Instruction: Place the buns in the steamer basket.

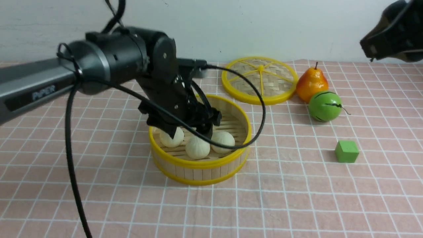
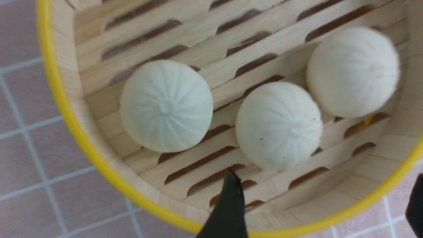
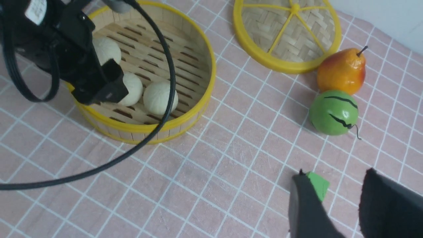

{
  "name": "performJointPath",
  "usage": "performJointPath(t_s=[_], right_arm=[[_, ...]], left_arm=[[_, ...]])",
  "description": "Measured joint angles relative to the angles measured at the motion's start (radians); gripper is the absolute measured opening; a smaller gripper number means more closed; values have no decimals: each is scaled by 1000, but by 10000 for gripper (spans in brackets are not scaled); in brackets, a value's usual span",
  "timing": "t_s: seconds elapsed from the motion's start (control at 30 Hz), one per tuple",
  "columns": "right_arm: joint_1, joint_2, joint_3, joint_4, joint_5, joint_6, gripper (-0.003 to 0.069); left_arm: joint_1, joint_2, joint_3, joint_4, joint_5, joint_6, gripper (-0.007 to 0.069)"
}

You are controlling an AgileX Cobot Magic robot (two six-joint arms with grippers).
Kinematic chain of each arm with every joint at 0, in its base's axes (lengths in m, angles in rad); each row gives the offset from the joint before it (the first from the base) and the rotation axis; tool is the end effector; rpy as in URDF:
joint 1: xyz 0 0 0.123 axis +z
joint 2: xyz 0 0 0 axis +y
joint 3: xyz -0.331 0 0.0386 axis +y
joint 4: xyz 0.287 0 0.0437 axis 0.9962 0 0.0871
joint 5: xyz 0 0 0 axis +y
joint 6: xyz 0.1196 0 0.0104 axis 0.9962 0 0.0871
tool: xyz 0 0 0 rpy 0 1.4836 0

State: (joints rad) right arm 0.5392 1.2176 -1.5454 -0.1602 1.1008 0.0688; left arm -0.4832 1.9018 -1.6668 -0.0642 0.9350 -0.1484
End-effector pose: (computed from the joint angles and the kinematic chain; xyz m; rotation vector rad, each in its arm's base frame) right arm 0.2419 0.1248 0.5059 -0.5288 2.1832 0.1283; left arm 0.4307 -0.2330 0.2933 0.4135 2.6501 -0.2853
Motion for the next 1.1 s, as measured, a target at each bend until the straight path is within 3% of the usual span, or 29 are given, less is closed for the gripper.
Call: performJointPath(t_s=[0.1, 0.27, 0.47, 0.5, 0.63, 0.8, 0.93, 1.1], right_arm=[[0, -110, 86, 4, -62, 25, 244], [0, -288, 245, 24, -174, 29, 244], [0, -499, 429, 25, -278, 54, 244], [0, -507, 443, 25, -281, 56, 244], [0, -650, 571, 38, -374, 63, 242], [0, -732, 658, 73, -434, 64, 165], [0, -746, 684, 98, -482, 53, -1], [0, -746, 695, 99, -574, 25, -20]], left_arm=[[0, -106, -50, 35, 122, -16, 563], [0, -336, 8, 136, 248, -56, 375], [0, -657, 268, 204, 221, -121, 138], [0, -657, 280, 204, 221, -123, 138], [0, -926, 565, 205, 111, -155, 16], [0, -1201, 839, 201, -33, -180, -13], [0, -1470, 1051, 197, -153, -216, -13], [0, -1632, 1188, 231, -203, -249, -13]])
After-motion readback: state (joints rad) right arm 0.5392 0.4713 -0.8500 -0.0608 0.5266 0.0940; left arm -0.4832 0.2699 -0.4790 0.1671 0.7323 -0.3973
